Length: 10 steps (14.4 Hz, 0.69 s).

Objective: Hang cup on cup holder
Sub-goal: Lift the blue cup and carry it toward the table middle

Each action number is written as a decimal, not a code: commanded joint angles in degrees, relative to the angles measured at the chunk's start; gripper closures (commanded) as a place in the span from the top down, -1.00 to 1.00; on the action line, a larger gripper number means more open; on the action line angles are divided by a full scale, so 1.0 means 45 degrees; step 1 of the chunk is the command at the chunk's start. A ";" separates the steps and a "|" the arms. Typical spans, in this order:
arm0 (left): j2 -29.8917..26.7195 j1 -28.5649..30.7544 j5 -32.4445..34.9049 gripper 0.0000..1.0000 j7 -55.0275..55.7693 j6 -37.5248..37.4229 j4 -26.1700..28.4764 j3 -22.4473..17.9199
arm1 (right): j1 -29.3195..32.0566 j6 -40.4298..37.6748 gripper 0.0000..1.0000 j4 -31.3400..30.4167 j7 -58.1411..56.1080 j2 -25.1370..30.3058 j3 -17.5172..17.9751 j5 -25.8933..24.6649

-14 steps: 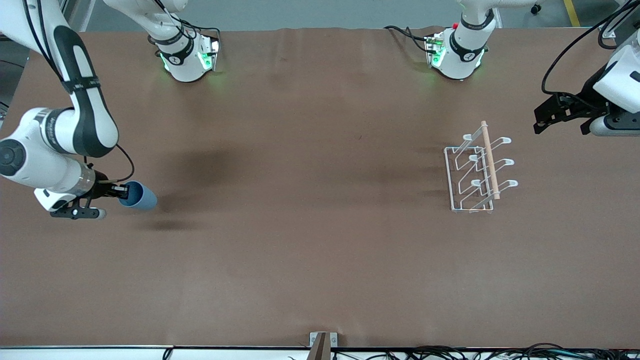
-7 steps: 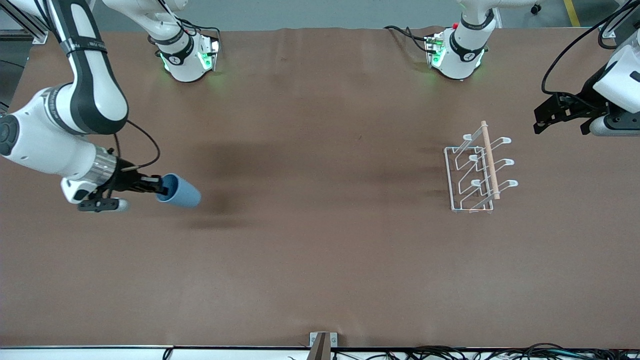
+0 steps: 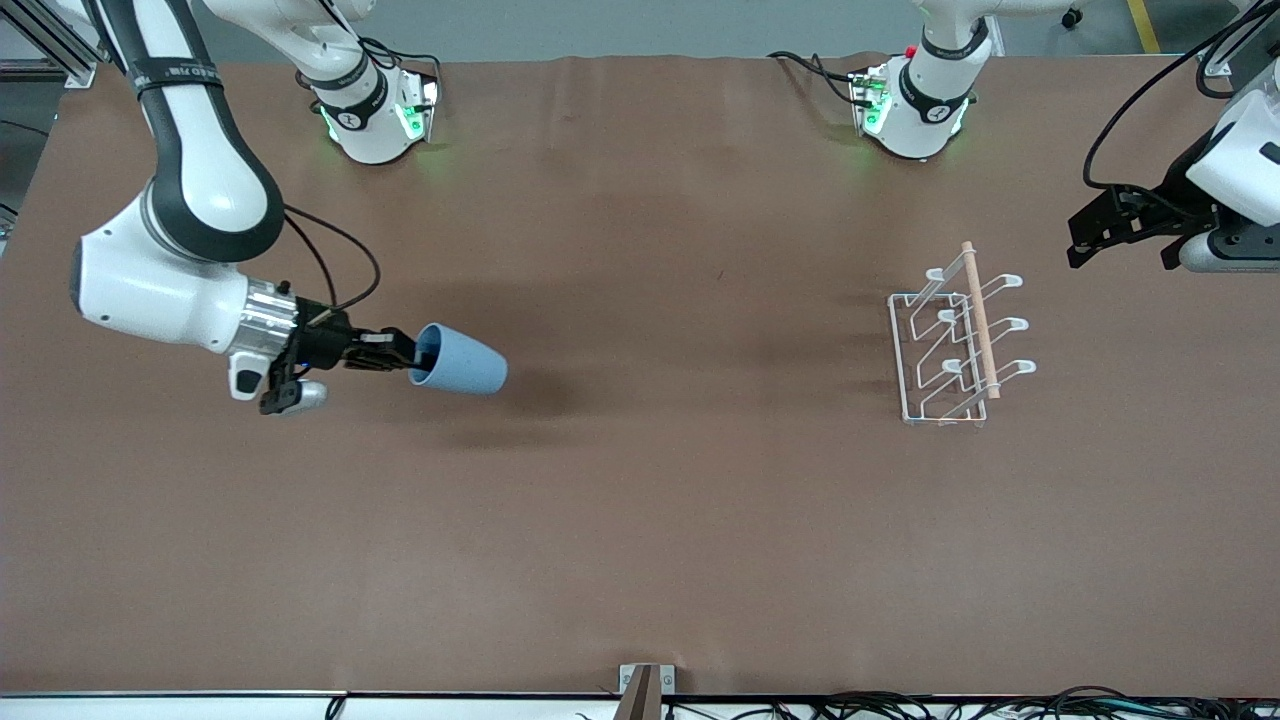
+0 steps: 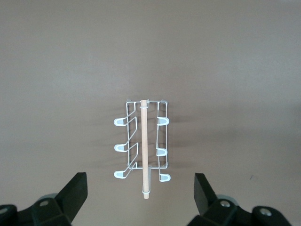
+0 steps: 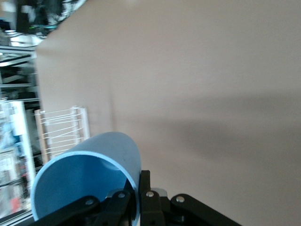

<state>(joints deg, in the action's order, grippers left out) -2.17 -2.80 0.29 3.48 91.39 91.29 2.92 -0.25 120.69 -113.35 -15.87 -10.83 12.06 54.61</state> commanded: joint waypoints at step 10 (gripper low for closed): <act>0.0091 0.0230 -0.0162 1.00 -0.1647 -0.0015 -0.0403 -0.0024 | -0.0197 -0.0140 -0.99 -0.0339 -0.4989 -0.1456 0.2845 0.7335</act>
<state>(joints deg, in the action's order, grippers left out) -2.16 -2.70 0.29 -0.19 91.48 91.12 2.89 -1.26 120.14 -114.92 -35.80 -15.94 23.49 84.46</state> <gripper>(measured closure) 0.000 0.956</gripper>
